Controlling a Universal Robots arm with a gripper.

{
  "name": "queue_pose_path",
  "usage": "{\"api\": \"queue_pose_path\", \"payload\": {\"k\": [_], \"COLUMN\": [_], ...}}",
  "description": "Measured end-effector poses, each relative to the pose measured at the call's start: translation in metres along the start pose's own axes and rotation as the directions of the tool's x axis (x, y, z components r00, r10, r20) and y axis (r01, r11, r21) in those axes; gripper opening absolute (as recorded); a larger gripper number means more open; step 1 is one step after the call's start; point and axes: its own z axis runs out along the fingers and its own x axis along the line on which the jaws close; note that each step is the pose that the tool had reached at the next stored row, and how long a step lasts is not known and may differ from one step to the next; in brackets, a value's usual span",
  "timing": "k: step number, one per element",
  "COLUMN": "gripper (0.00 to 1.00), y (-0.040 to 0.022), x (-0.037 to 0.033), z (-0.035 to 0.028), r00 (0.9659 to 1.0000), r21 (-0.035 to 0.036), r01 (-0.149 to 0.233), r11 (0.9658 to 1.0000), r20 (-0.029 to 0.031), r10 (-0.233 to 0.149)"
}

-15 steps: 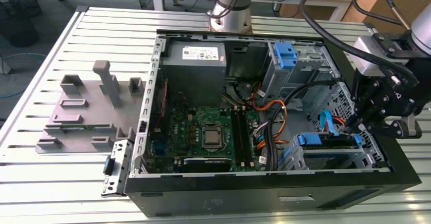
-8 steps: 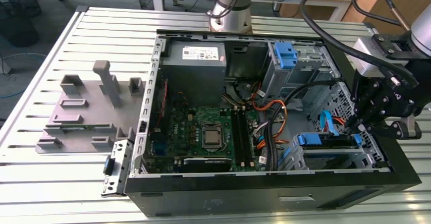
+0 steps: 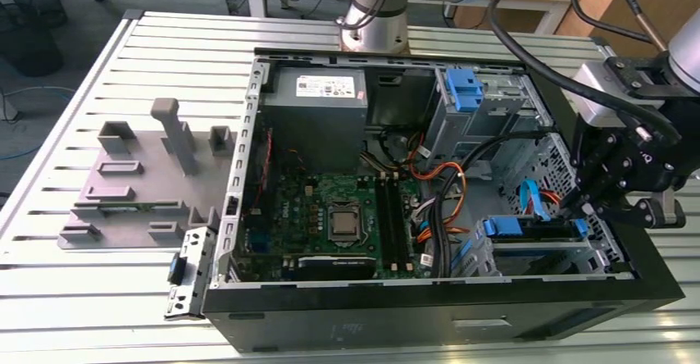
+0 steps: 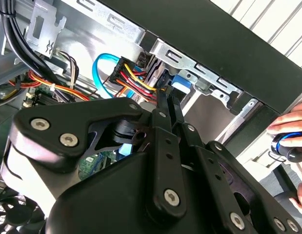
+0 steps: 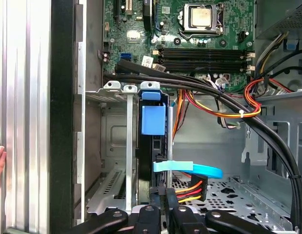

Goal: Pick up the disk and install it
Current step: 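Insert the second disk wire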

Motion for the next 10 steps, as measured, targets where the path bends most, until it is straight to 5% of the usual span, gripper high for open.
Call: {"api": "queue_pose_path", "payload": {"k": [10], "gripper": [0.16], "y": [0.0000], "x": [0.0029], "z": [0.0032], "r00": [1.0000], "r21": [0.0000], "r01": [0.000], "r11": [1.0000], "r20": [-0.0003], "r10": [0.000]}}
